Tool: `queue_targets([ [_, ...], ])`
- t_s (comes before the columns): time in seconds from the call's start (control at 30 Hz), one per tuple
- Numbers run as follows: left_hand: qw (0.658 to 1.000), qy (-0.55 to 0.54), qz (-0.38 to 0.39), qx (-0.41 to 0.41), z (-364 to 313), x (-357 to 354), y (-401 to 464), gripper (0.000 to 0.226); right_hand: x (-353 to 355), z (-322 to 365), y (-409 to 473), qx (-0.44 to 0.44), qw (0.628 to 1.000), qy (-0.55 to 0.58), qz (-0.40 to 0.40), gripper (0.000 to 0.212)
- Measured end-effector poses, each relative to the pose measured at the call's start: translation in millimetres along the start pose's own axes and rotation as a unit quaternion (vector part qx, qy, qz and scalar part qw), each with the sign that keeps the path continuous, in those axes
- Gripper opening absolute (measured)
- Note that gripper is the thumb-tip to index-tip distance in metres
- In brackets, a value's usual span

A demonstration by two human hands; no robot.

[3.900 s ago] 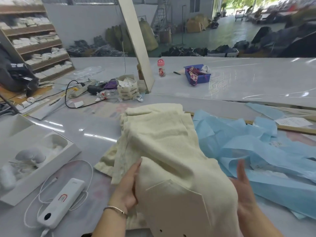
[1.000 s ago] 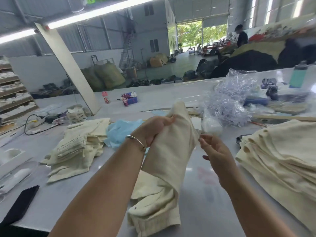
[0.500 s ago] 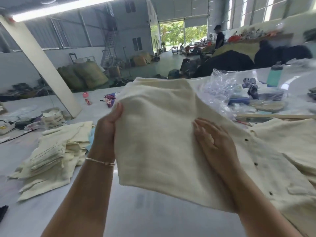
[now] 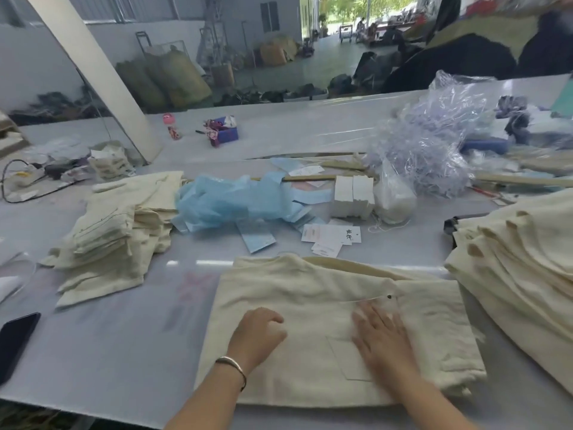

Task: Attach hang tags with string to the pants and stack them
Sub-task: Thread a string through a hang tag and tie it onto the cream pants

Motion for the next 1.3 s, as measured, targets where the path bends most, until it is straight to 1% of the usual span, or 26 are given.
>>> queue_targets([
  [0.03,1.0,-0.004,0.021,-0.013,-9.4,-10.9,1.0,0.025,2.7,-2.3,-2.2,-0.011,1.0,-0.009,-0.021,0.055],
  [0.07,0.999,0.005,0.024,-0.02,-14.9,-19.7,3.4,0.023,6.4,-6.1,-5.6,-0.033,0.998,0.008,-0.057,0.056],
  [0.1,0.999,0.023,0.019,-0.019,-17.7,-25.6,5.3,0.02,13.1,-11.9,-9.7,-0.069,0.991,0.038,-0.11,0.056],
  [0.17,0.998,0.057,0.005,0.009,-18.3,-32.7,7.0,0.018,21.4,-30.7,-19.1,-0.165,0.956,0.104,-0.221,0.053],
  [0.2,0.998,0.067,0.0,0.018,-19.3,-34.3,7.9,0.019,26.2,-40.2,-23.1,-0.212,0.938,0.122,-0.245,0.055],
  [0.23,0.997,0.069,-0.005,0.021,-21.2,-35.8,8.7,0.019,31.4,-49.6,-25.6,-0.268,0.929,0.128,-0.221,0.064],
  [0.3,0.998,0.054,-0.006,0.018,-28.8,-40.9,11.2,0.02,40.1,-65.2,-27.8,-0.348,0.915,0.151,-0.138,0.092],
  [0.33,0.999,0.045,0.001,0.007,-34.4,-44.9,12.5,0.021,43.3,-70.2,-28.3,-0.367,0.906,0.174,-0.12,0.094],
  [0.37,0.999,0.034,0.012,-0.007,-40.6,-49.6,13.3,0.021,45.8,-73.1,-28.6,-0.376,0.896,0.204,-0.116,0.085],
  [0.4,0.999,0.024,0.027,-0.025,-47.2,-55.2,14.6,0.021,47.1,-75.4,-28.4,-0.371,0.892,0.226,-0.124,0.07],
  [0.47,0.995,0.0,0.057,-0.077,-63.5,-67.2,15.8,0.022,49.4,-76.1,-31.1,-0.329,0.903,0.225,-0.161,0.043],
  [0.53,0.989,-0.076,0.064,-0.107,-84.7,-75.8,13.2,0.021,49.5,-72.3,-36.7,-0.269,0.91,0.219,-0.225,0.032],
  [0.6,0.977,-0.173,0.064,-0.105,-106.6,-82.2,10.4,0.021,49.2,-61.7,-45.1,-0.203,0.912,0.213,-0.285,0.035],
  [0.67,0.958,-0.259,0.079,-0.089,-128.1,-88.0,9.9,0.024,45.2,-49.8,-53.1,-0.13,0.916,0.209,-0.318,0.045],
  [0.73,0.929,-0.355,0.087,-0.064,-145.3,-92.8,9.7,0.022,36.6,-39.2,-61.1,-0.064,0.929,0.198,-0.307,0.054],
  [0.8,0.912,-0.402,0.056,-0.052,-153.8,-97.3,9.8,0.017,25.2,-33.5,-70.1,-0.027,0.942,0.181,-0.283,0.06],
  [0.83,0.913,-0.404,0.036,-0.046,-154.7,-99.8,9.7,0.014,21.1,-33.2,-73.8,-0.025,0.944,0.19,-0.27,0.056],
  [0.9,0.917,-0.398,0.011,-0.027,-153.4,-104.1,9.2,0.013,18.6,-35.4,-78.6,-0.039,0.936,0.243,-0.253,0.037],
  [0.97,0.909,-0.416,0.011,-0.004,-151.1,-106.5,9.3,0.014,17.5,-40.8,-78.9,-0.055,0.919,0.3,-0.248,0.023],
  [1.03,0.897,-0.442,0.02,0.021,-149.9,-107.1,10.0,0.015,18.7,-48.8,-75.7,-0.078,0.905,0.337,-0.247,0.017],
  [1.1,0.885,-0.464,0.026,0.039,-148.8,-107.7,11.2,0.016,22.8,-57.1,-73.2,-0.103,0.894,0.363,-0.241,0.02],
  [1.17,0.876,-0.478,0.032,0.05,-146.8,-108.6,11.7,0.018,26.9,-65.2,-71.5,-0.108,0.89,0.373,-0.238,0.023],
  [1.23,0.87,-0.488,0.036,0.059,-143.6,-109.7,10.6,0.02,29.0,-73.1,-69.4,-0.109,0.888,0.37,-0.252,0.026],
  [1.3,0.867,-0.492,0.035,0.07,-139.3,-110.9,9.5,0.02,30.9,-82.0,-66.2,-0.127,0.873,0.385,-0.271,0.029],
])
Point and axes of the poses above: each hand's wrist, its own y-axis towards the middle knuckle, its own x-axis out of the back of the hand, z = x × y, the point moved 1 cm from there along y, towards the middle knuckle, and after that the axes turned 11 degrees about -x, right-handed, at the moved point
